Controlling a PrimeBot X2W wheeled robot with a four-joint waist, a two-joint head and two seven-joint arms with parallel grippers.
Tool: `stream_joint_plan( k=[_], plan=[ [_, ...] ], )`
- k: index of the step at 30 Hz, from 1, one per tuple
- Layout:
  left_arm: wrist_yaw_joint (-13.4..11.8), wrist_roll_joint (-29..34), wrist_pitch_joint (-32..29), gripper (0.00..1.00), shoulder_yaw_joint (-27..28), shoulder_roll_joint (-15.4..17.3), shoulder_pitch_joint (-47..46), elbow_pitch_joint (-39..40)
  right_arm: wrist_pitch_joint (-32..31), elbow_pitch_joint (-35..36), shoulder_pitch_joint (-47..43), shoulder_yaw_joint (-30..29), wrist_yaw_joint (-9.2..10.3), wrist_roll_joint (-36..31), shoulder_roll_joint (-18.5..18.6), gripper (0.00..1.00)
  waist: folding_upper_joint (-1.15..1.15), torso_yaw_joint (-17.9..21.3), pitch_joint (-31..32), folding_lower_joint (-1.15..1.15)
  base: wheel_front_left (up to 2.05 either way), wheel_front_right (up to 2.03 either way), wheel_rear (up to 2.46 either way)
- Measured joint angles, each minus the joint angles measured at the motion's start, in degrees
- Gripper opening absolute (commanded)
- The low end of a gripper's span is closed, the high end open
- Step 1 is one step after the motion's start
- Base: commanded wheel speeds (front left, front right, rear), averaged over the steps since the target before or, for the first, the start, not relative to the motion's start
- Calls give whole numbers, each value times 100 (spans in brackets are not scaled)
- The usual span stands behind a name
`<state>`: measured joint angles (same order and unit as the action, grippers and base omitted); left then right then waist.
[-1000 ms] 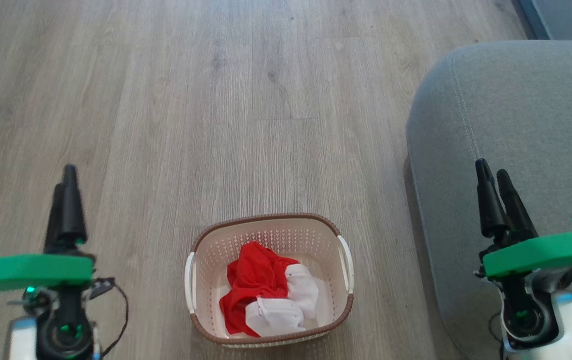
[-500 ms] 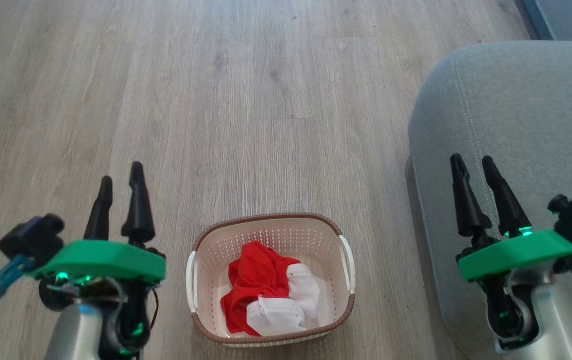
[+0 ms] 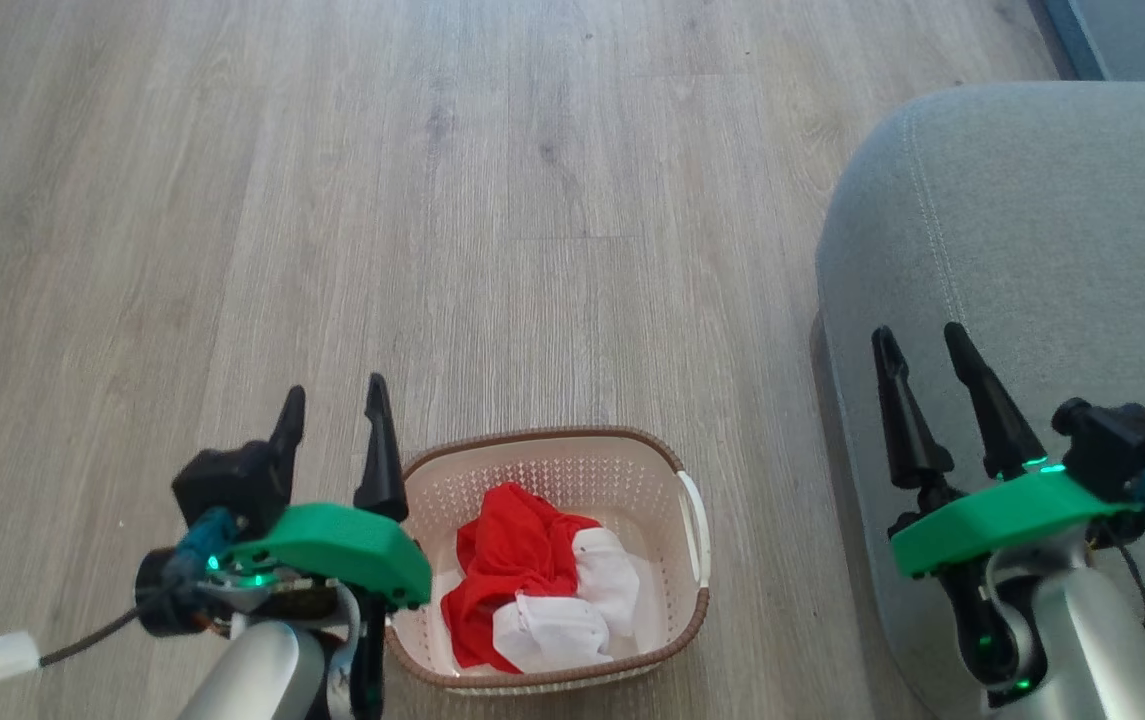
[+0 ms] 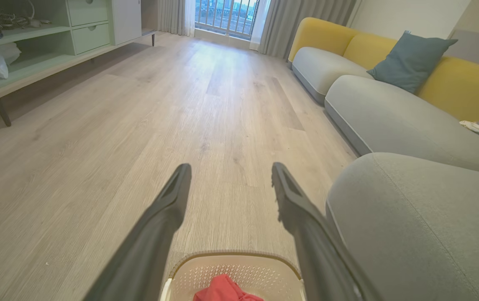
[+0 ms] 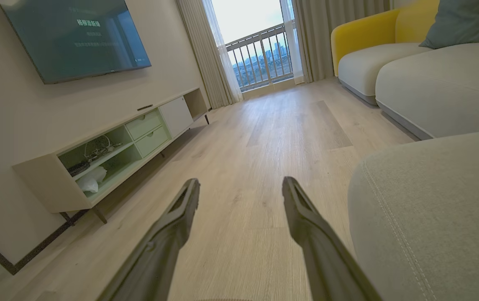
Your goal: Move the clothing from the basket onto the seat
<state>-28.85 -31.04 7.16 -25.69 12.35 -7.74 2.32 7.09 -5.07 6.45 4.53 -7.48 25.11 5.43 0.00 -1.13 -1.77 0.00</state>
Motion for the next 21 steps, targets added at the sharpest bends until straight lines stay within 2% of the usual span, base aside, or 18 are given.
stream_joint_plan(
  k=[2,7,13,21],
  plan=[
    [-68,4,18,100,-104,22,-15,-83,32,-96,-1,31,0,-46,-2,100,0,-1,3,0,0,0,0],
    [-51,42,97,100,-175,19,-34,-149,94,-250,-1,98,0,-102,-29,100,0,-4,8,0,0,0,0],
    [154,408,201,100,-65,-69,-31,-159,178,-401,-1,141,0,-389,-31,100,0,-3,10,0,0,0,0],
    [302,1037,311,100,183,-271,-16,-88,331,-447,9,213,0,-910,-33,100,0,-3,0,0,0,0,0]
  ],
)
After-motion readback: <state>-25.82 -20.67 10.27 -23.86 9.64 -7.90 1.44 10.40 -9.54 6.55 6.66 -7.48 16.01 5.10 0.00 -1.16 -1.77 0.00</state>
